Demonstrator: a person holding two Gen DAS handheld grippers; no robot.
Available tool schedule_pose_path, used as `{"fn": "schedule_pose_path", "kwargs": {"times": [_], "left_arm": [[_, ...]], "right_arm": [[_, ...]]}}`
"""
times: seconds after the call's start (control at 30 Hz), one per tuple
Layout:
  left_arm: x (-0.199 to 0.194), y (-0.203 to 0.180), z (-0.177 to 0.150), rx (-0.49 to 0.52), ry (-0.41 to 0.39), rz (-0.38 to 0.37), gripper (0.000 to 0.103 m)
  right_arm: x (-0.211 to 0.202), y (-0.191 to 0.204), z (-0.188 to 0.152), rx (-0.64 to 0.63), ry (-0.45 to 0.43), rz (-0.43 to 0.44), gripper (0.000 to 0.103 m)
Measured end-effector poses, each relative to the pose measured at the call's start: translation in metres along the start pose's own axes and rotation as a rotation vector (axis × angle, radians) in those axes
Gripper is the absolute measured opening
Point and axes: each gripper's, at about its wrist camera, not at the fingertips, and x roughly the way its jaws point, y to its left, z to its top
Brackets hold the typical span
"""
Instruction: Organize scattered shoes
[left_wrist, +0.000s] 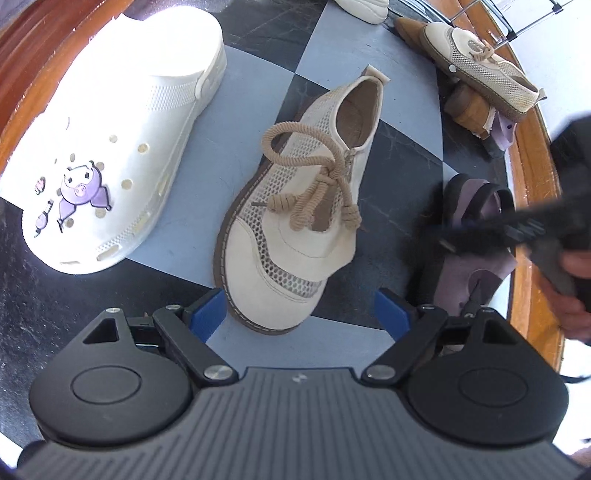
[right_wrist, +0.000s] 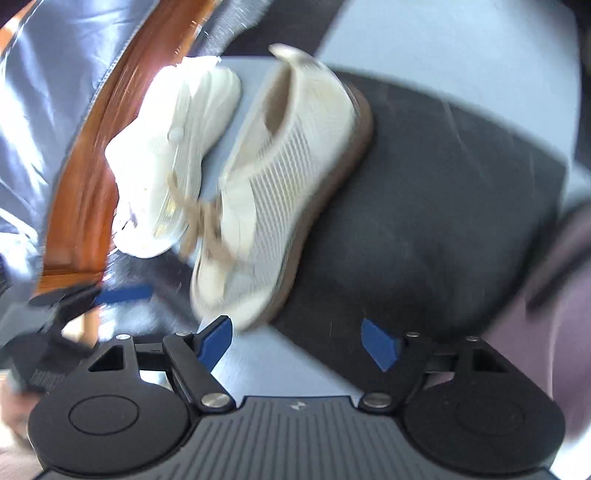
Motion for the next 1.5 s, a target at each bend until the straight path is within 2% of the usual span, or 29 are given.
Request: {"fn": "schedule_pose_path", "kwargs": {"times": [0.13, 0.2, 0.27, 0.3, 0.37, 0.47, 0.53, 0.67, 0.73, 0.8, 0.83, 0.87, 0.93, 1.07, 1.27, 1.33, 1.4, 1.43, 1.5], "left_arm": [[-0.002, 0.005, 0.004, -0.021, -0.010, 0.027, 0.087], [-0.005, 0.008, 0.006, -0.018, -0.026, 0.036, 0.088], [-0.002, 0.012, 0.007, -0.034, -0.019, 0.043, 0.089], [0.000, 0.014, 0.008, -0.043, -0.014, 0.046, 0.089], [0.001, 0.015, 0.008, -0.045, -0.009, 0.037, 0.089], [0.001, 0.013, 0.008, -0.022, 0.001, 0.037, 0.089], [0.001, 0.013, 0.008, -0.012, 0.002, 0.033, 0.089], [0.008, 0.011, 0.011, -0.020, 0.016, 0.032, 0.089], [0.010, 0.008, 0.012, -0.013, 0.020, 0.032, 0.089], [0.009, 0.002, 0.011, 0.002, 0.017, 0.027, 0.089], [0.009, 0.001, 0.011, 0.006, 0.017, 0.024, 0.089], [0.009, -0.001, 0.011, 0.010, 0.017, 0.022, 0.089], [0.011, -0.004, 0.010, 0.016, 0.024, 0.024, 0.089], [0.017, -0.007, 0.007, 0.012, 0.051, 0.022, 0.089], [0.015, -0.029, 0.012, 0.055, 0.071, -0.034, 0.089], [0.015, -0.041, 0.018, 0.080, 0.074, -0.049, 0.089], [0.019, -0.050, 0.028, 0.091, 0.085, -0.104, 0.089], [0.024, -0.061, 0.034, 0.092, 0.097, -0.132, 0.089], [0.031, -0.094, 0.047, 0.150, 0.107, -0.133, 0.089]], "right_arm": [[0.018, 0.017, 0.026, 0.006, -0.021, 0.051, 0.079], [0.028, 0.019, 0.033, 0.034, -0.005, 0.021, 0.077], [0.039, 0.019, 0.038, 0.031, 0.005, -0.020, 0.058], [0.044, 0.018, 0.039, 0.002, 0.010, 0.030, 0.036], [0.044, 0.014, 0.041, -0.002, 0.017, 0.062, 0.035], [0.036, -0.009, 0.035, 0.103, 0.039, 0.136, 0.029], [0.029, -0.021, 0.029, 0.136, 0.047, 0.141, 0.028], [0.021, -0.017, 0.017, 0.075, 0.033, 0.084, 0.030], [0.024, -0.013, 0.012, 0.089, 0.016, 0.095, 0.041], [0.011, -0.014, 0.004, 0.092, -0.025, 0.134, 0.048], [0.004, -0.014, 0.001, 0.060, -0.035, 0.145, 0.058], [-0.004, -0.013, -0.001, 0.021, -0.046, 0.157, 0.064], [-0.018, -0.014, -0.003, -0.038, -0.064, 0.179, 0.066], [-0.043, -0.027, 0.003, -0.040, -0.118, 0.168, 0.073], [-0.095, -0.084, 0.017, 0.117, -0.255, 0.015, 0.074], [-0.126, -0.114, 0.017, 0.210, -0.334, -0.046, 0.074], [-0.148, -0.138, 0.015, 0.269, -0.434, -0.077, 0.075], [-0.159, -0.155, 0.012, 0.321, -0.512, -0.104, 0.075], [-0.172, -0.181, 0.008, 0.388, -0.600, -0.150, 0.075]]}}
